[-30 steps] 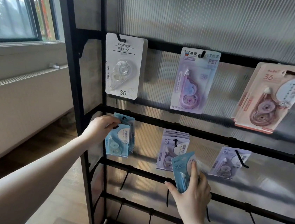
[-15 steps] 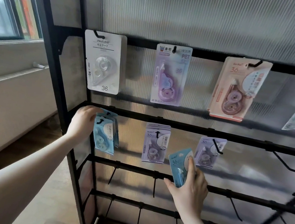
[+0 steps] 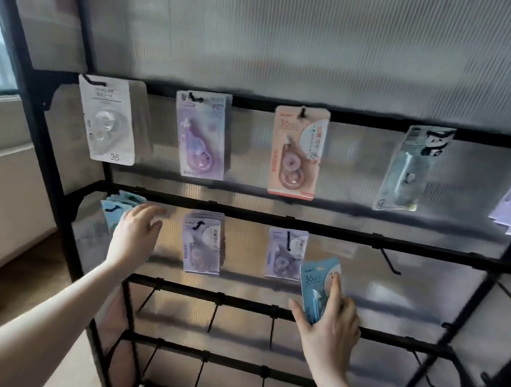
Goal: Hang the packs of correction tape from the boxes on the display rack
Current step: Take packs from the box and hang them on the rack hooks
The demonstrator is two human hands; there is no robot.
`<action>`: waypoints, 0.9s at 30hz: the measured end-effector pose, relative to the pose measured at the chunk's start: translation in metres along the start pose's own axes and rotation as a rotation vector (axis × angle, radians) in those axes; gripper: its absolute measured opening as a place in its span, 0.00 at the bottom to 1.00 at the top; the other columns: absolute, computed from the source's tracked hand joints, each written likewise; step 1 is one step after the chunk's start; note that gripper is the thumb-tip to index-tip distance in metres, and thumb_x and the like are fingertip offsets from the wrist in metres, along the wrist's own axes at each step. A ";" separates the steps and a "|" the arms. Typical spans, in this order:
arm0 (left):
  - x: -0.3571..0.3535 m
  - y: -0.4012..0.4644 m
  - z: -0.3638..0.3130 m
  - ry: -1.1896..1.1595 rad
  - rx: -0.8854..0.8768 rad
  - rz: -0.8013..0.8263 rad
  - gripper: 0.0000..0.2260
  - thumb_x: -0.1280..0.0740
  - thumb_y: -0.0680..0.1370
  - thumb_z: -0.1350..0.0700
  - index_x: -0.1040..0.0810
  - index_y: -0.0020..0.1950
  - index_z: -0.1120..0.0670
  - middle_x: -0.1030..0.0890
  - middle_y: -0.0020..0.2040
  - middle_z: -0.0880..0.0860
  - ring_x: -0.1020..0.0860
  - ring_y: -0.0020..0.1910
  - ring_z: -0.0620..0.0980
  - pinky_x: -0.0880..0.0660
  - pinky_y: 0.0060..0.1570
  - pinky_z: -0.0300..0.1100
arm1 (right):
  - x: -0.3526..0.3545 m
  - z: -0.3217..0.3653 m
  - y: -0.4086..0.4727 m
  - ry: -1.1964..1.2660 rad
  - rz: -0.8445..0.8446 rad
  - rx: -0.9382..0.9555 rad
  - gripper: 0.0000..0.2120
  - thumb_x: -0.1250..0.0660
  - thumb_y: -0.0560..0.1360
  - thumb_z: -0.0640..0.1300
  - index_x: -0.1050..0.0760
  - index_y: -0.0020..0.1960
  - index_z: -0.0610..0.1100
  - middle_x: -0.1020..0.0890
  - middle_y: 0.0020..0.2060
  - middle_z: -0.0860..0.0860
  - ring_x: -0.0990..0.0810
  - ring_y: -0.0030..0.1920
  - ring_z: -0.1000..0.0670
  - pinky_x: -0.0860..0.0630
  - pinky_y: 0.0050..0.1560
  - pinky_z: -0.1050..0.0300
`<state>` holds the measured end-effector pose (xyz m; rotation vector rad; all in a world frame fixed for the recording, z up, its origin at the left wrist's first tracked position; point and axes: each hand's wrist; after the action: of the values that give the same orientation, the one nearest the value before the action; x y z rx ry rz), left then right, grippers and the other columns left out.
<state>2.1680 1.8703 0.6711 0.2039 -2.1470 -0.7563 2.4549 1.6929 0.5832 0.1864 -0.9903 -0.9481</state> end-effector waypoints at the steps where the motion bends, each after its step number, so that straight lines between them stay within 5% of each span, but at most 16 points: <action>1: -0.007 -0.007 -0.013 0.000 0.011 0.004 0.14 0.35 0.74 0.66 0.22 0.58 0.60 0.22 0.57 0.59 0.27 0.57 0.61 0.33 0.58 0.53 | 0.008 -0.012 0.005 0.003 -0.005 0.002 0.45 0.49 0.66 0.75 0.39 0.72 0.46 0.24 0.51 0.38 0.24 0.47 0.38 0.26 0.43 0.46; 15: -0.080 -0.071 -0.158 0.047 -0.115 0.045 0.15 0.33 0.75 0.61 0.25 0.62 0.57 0.25 0.61 0.55 0.28 0.61 0.55 0.31 0.58 0.49 | 0.056 -0.100 0.052 0.028 0.008 0.031 0.44 0.51 0.68 0.75 0.41 0.73 0.46 0.27 0.55 0.38 0.27 0.51 0.38 0.27 0.45 0.46; 23: -0.094 -0.076 -0.164 0.004 -0.099 0.045 0.16 0.32 0.74 0.62 0.25 0.62 0.57 0.25 0.61 0.56 0.29 0.60 0.58 0.31 0.57 0.52 | 0.057 -0.117 0.062 0.003 0.002 -0.016 0.41 0.42 0.67 0.68 0.42 0.74 0.49 0.27 0.54 0.39 0.27 0.49 0.40 0.27 0.45 0.47; 27: -0.100 -0.078 -0.162 0.014 -0.094 0.058 0.16 0.31 0.74 0.63 0.24 0.61 0.57 0.25 0.60 0.57 0.28 0.60 0.58 0.31 0.57 0.52 | 0.047 -0.123 0.067 -0.010 0.002 -0.019 0.47 0.27 0.63 0.62 0.44 0.74 0.49 0.28 0.54 0.38 0.28 0.49 0.39 0.27 0.45 0.46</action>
<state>2.3465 1.7743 0.6361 0.0971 -2.0896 -0.8179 2.5999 1.6656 0.5783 0.1643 -0.9903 -0.9572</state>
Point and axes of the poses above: each hand's wrist, its own y-axis towards the middle knuckle, its own x-axis out of the back of the hand, z = x × y
